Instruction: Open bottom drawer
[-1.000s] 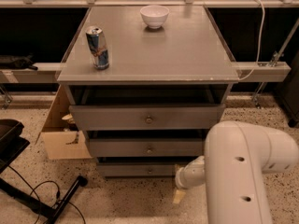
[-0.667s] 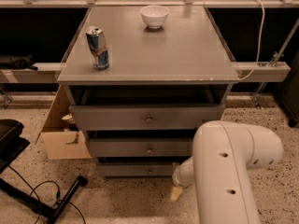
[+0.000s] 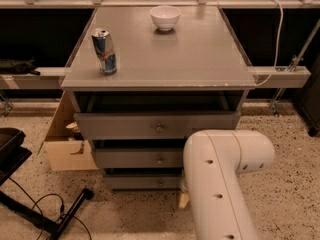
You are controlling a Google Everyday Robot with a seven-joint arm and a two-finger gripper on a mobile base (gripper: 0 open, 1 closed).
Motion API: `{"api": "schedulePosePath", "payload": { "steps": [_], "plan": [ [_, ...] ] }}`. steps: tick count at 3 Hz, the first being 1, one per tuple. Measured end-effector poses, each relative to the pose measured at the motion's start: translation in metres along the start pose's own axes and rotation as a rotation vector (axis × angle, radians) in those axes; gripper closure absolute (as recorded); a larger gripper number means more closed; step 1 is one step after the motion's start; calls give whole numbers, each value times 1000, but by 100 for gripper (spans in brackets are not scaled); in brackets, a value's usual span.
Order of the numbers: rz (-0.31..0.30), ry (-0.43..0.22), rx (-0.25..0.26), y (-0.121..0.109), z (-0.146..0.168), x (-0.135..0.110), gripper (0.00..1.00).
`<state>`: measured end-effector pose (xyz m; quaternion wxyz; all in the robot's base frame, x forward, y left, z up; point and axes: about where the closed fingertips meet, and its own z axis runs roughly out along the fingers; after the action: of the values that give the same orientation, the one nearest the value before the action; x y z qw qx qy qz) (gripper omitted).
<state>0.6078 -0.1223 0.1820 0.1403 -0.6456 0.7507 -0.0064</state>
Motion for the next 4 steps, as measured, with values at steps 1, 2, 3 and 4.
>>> {"api": "schedulePosePath", "payload": {
  "steps": [1, 2, 3, 4],
  "plan": [
    [-2, 21, 16, -15, 13, -6, 0],
    [-21, 49, 2, -13, 30, -13, 16],
    [-25, 83, -25, 0, 44, -5, 39],
    [-27, 97, -31, 2, 41, 0, 63]
  ]
}}
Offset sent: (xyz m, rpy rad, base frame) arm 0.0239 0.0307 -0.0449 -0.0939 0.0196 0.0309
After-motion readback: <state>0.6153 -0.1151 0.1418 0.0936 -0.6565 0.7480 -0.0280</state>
